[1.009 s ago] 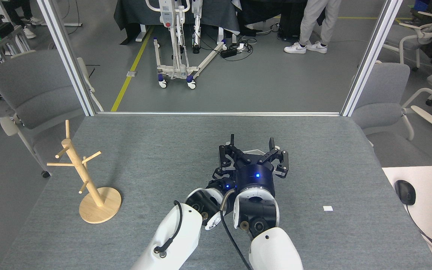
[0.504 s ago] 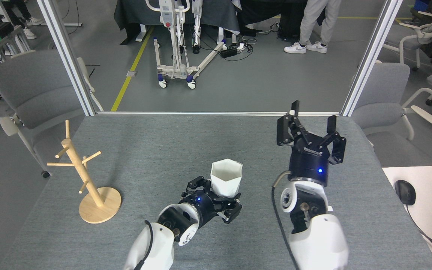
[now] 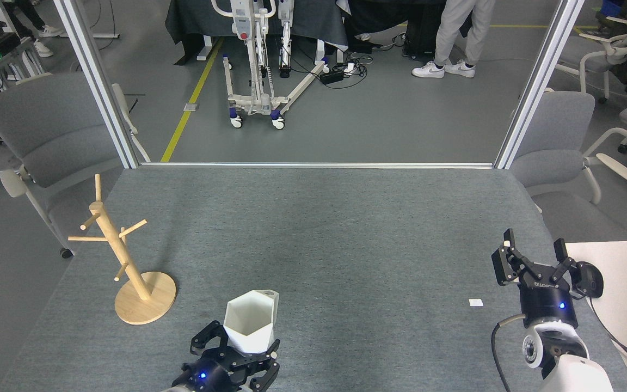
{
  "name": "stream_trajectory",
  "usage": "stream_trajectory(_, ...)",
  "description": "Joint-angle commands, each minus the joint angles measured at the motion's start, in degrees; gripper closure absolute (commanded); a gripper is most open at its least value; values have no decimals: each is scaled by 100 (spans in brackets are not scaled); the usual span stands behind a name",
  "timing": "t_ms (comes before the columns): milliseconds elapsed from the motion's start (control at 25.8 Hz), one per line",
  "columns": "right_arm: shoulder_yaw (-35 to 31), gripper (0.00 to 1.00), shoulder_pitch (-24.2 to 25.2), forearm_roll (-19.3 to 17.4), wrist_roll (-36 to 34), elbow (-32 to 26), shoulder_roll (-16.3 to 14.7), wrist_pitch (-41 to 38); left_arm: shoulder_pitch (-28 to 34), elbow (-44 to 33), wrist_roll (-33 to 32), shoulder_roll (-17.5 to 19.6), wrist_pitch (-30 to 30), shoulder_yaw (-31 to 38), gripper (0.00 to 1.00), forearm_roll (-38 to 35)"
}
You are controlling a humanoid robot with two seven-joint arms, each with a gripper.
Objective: Hang cup on storage rack
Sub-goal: 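Release the cup from the right gripper and pull it back, then carry the cup with the left gripper up beside the mug tree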
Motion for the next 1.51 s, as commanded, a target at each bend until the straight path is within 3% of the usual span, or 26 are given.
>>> stream_trajectory(0,-19,0,347,501,601,-30,16,-69,539,-193,548,357,3,660,100,6)
stream_trajectory(155,-37,0,787,509,803,-566,69,-104,961,-167,838,585,3,1724,100,-3)
stream_trajectory(310,-89,0,1429,527,803,-1428,508,-95,1365,-158,1032,585,-32,2752,100,-3)
stream_trajectory(427,-107,0,1965,527,803,-2122,596,-104,1374,-70,1032,577,-23,3315,100,-3)
stream_trajectory(504,-89,0,2018,536,812,-2166,719,-86,1322,-9,1023,577,21,3622,100,-3)
stream_trajectory(621,-81,0,1956,536,918,-2157,640,-51,1181,141,970,577,82,3992,100,-3)
stream_trajectory(737,-80,0,1789,536,1102,-2149,666,-51,724,422,882,585,364,4036,100,-91)
stream_trajectory(1009,-19,0,1543,562,1392,-2069,666,-42,-462,1204,689,515,575,4036,100,-1304)
stream_trajectory(1280,-1,0,1323,606,1392,-1999,701,-95,-691,1248,583,480,592,4000,100,-1374)
stream_trajectory(1474,113,0,1314,641,1392,-1999,754,-104,-1034,1371,434,155,689,3983,100,-1937)
